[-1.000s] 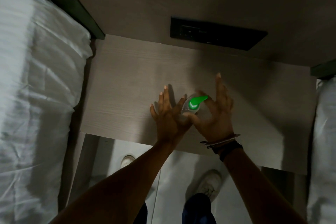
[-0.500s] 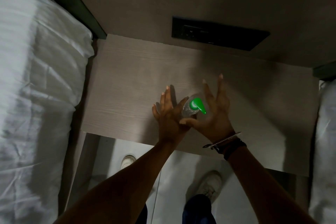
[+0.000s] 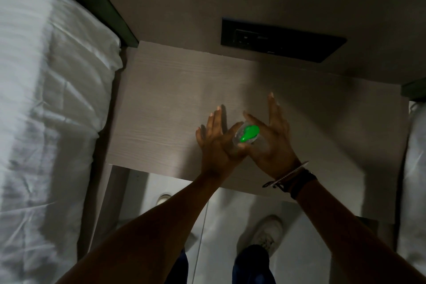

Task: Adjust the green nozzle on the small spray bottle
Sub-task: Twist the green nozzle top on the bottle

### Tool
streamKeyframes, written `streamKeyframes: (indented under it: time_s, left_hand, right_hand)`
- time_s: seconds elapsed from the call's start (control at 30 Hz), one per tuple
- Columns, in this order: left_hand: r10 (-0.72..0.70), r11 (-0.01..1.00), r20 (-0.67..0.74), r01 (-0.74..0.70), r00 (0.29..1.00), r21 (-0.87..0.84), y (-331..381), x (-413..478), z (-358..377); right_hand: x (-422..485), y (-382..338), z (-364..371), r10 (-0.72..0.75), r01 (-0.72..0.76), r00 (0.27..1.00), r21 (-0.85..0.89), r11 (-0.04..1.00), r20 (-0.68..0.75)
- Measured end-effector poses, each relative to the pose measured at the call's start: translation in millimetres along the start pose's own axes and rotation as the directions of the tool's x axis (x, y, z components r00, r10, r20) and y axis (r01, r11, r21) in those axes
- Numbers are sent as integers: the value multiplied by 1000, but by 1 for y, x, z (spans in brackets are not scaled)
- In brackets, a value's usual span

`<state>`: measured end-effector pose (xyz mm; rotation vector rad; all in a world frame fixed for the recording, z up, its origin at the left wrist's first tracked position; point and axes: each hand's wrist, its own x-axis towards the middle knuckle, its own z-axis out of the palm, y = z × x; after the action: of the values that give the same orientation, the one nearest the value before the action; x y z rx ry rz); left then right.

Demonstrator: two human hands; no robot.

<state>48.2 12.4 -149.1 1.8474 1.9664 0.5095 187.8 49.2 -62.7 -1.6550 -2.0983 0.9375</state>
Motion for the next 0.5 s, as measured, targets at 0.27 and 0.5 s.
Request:
streamKeyframes:
  time_s: [0.27, 0.5]
  left_hand:
    - [13, 994, -40, -9, 999, 106, -5, 1, 4]
    - [34, 991, -9, -32, 999, 131, -5, 3, 7]
  right_hand:
    - [14, -2, -9, -16, 2, 998, -263, 965, -53]
    - [1, 3, -10, -36, 33, 999, -195, 980, -11]
